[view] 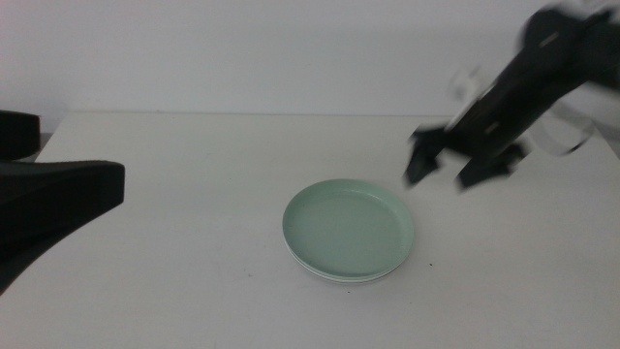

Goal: Stack the three bowls on top of each other.

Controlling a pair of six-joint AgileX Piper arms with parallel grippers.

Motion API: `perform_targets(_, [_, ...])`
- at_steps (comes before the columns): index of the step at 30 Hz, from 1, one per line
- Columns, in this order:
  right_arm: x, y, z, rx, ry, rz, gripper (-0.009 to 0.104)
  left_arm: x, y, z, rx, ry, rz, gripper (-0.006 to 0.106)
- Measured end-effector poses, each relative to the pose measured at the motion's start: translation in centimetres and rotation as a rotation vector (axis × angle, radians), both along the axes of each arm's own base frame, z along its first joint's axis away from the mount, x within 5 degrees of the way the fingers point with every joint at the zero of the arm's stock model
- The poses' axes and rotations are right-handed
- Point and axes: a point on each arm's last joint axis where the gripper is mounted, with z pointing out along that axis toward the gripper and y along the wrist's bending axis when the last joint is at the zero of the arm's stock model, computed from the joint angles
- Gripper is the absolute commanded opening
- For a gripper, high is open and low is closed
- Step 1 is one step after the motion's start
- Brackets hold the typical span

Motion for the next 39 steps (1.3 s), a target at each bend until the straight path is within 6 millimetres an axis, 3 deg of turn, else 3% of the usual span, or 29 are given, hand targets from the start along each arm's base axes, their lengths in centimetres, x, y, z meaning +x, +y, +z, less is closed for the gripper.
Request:
perform_targets(3, [-2.2, -2.7, 5.7, -0.019, -0.175, -0.032, 0.092, 0.0, 0.0, 0.0, 0.0, 0.0, 0.0, 0.094])
perform_targets(7, [-8.6, -5.8, 12.0, -0.109, -0.464, -0.063, 0.092, 0.0, 0.0, 0.0, 0.0, 0.0, 0.0, 0.094])
perform_targets(9, [-12.7, -7.0, 12.9, -0.114, -0.584, -0.106, 0.092, 0.0, 0.0, 0.0, 0.0, 0.0, 0.0, 0.094])
perform_targets(12, [-17.1, -8.2, 12.4, -0.074, -0.771, -0.17, 0.092, 0.0, 0.0, 0.0, 0.0, 0.0, 0.0, 0.094])
perform_targets(15, [-19.5, -8.9, 11.6, -0.054, -0.859, -0.201, 0.092, 0.0, 0.0, 0.0, 0.0, 0.0, 0.0, 0.094])
perform_targets(30, [-19.7, -9.0, 11.4, -0.045, -0.888, -0.225, 0.092, 0.0, 0.1, 0.0, 0.008, -0.002, 0.006, 0.094])
perform_targets(34, [-19.7, -9.0, 11.4, -0.045, -0.888, -0.225, 0.092, 0.4, 1.7, -0.4, -0.02, -0.007, 0.219, 0.094])
perform_targets(39, [-19.7, -9.0, 11.4, -0.045, -0.888, -0.225, 0.092, 0.8, 4.2, -2.4, -0.047, -0.047, 0.523, 0.094])
